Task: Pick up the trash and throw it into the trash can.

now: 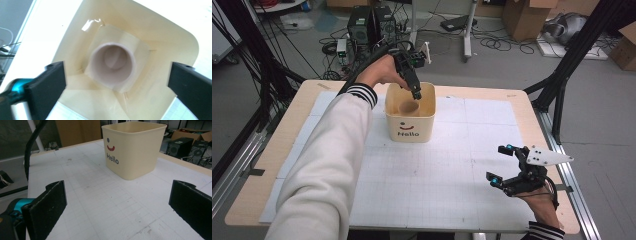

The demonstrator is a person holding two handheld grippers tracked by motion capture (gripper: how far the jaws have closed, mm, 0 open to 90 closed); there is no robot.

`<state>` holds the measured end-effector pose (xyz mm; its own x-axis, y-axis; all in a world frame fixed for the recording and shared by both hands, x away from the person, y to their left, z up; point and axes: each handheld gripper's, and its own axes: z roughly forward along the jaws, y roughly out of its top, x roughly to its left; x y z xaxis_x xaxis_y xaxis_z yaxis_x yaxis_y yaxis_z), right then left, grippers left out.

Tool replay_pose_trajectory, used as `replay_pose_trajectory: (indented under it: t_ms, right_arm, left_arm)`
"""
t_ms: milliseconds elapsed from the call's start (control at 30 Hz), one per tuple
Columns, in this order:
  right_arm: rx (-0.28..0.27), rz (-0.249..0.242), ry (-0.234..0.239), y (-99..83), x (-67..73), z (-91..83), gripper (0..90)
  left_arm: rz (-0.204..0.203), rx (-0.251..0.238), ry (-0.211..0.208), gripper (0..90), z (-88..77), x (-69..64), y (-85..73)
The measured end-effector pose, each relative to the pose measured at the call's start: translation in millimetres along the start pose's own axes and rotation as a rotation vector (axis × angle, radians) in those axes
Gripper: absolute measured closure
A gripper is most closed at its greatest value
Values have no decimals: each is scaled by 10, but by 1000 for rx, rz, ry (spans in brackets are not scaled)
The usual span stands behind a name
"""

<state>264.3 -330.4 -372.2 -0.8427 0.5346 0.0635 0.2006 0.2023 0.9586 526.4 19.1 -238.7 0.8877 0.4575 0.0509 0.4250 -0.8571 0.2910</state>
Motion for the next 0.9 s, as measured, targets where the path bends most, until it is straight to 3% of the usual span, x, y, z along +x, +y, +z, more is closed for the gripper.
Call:
replay_pose_trajectory:
  t_ms: [233, 300, 500, 900]
  right_arm:
    - [-2, 3, -2, 0, 0, -6, 3]
    - [-3, 5, -3, 1, 8, -6, 3]
    - [-10, 3, -13, -1, -2, -18, 3]
    - [-22, 4, -24, 14, 6, -53, 3]
  left_arm:
    - [-6, -30, 7, 17, -126, -15, -16]
    - [-6, -62, 17, 17, -239, -15, -43]
    - [-6, -93, 29, 17, -440, -21, -101]
    - [41, -123, 50, 17, -881, -153, -137]
